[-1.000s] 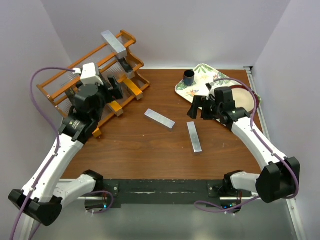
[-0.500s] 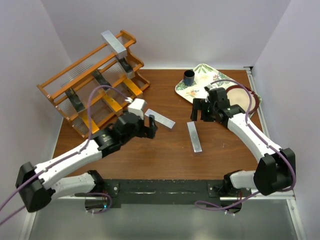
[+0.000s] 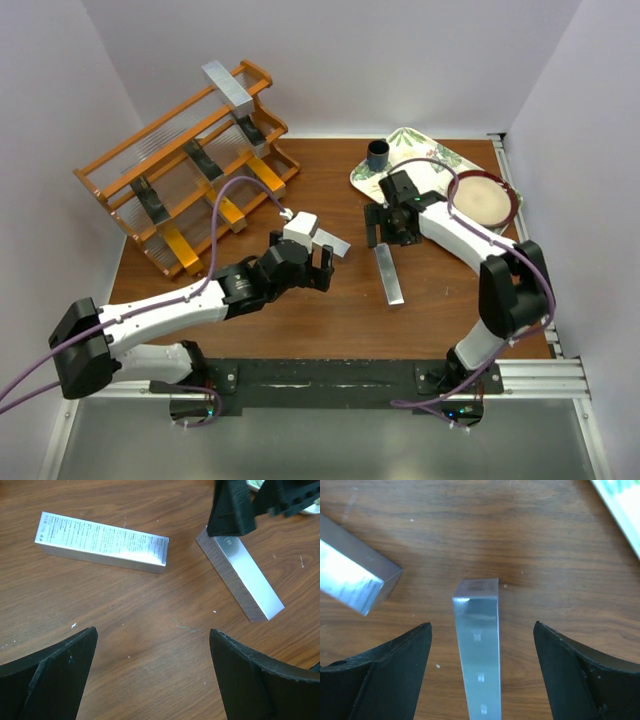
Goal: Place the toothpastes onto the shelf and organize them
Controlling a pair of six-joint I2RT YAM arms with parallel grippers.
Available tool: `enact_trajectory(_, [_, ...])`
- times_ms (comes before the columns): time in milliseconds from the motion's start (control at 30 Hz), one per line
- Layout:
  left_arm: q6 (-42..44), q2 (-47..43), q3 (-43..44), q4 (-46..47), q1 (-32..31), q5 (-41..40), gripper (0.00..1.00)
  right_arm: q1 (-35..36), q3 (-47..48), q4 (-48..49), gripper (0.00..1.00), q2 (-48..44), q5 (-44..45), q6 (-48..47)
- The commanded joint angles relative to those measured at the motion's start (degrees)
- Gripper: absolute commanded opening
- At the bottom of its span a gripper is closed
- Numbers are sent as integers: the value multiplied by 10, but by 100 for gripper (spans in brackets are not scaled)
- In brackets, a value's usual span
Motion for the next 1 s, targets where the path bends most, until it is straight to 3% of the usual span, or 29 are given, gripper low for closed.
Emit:
enact_trajectory(0, [4, -31, -16, 29, -7, -35, 100, 10, 42, -24, 83, 54, 21, 12])
enact_trajectory(233, [24, -29, -33, 41, -19, -37, 100, 20, 73, -25, 74, 114, 27, 19])
enact_trajectory(333, [33, -24, -37, 54, -24, -37, 100, 21, 82, -29, 60, 128, 30, 24])
enact_trajectory(600, [55, -7, -39, 98, -51, -42, 100, 22, 87, -45, 40, 144, 40, 43])
enact_trajectory(733, [66, 13, -27, 129, -71, -52, 100, 22, 68, -32, 20, 118, 38, 86])
enact_trajectory(967, [101, 86, 32, 154, -133, -95, 100, 20, 63, -38, 16, 68, 8, 140])
